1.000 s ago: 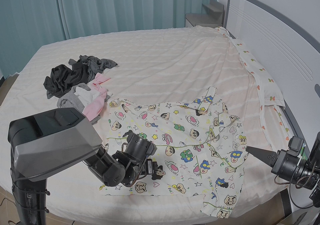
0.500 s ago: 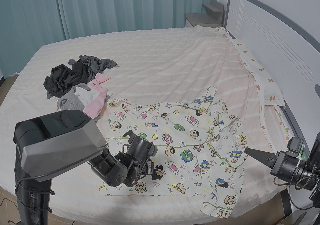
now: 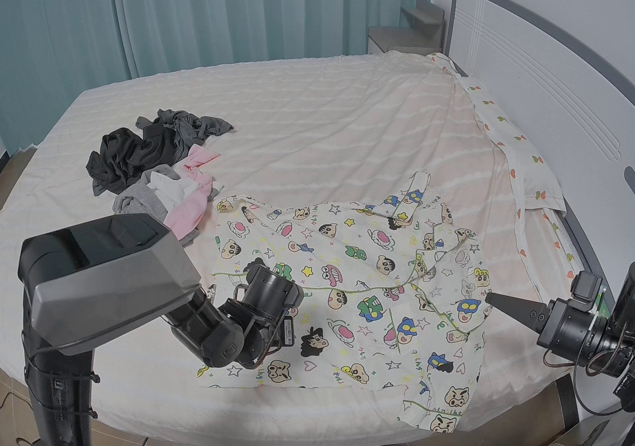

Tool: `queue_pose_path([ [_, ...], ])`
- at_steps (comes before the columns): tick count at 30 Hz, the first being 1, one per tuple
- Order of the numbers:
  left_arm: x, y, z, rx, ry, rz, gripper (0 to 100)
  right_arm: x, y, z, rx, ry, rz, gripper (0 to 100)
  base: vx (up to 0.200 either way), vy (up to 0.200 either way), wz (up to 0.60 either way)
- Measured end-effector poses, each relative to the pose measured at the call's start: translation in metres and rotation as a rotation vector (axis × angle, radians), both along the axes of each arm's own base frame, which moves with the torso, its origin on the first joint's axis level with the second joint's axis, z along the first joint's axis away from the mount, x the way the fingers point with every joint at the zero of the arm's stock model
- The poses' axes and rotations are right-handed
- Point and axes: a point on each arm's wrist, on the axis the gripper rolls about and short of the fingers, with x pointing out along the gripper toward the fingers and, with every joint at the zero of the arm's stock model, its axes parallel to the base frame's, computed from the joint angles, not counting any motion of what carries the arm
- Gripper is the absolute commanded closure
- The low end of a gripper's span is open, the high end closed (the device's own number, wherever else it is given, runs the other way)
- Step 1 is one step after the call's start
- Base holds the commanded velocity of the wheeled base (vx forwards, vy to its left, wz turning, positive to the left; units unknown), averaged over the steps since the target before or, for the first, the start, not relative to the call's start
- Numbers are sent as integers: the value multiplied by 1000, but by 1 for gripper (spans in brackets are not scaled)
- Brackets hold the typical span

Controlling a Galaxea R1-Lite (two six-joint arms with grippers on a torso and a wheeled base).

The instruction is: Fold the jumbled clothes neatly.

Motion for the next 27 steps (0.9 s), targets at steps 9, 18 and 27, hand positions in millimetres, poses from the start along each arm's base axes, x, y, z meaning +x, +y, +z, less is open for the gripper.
queue_pose_path([
  [9,-7,23,17,8,-7,20,100,0,0,0,0,0,-2,0,0,0,0],
  [18,-1,64,32,-53,4,75,100,0,0,0,0,1,-1,0,0,0,0],
  [27,9,91,44,-116,-5,96,100,0,0,0,-1,2,-1,0,0,0,0],
])
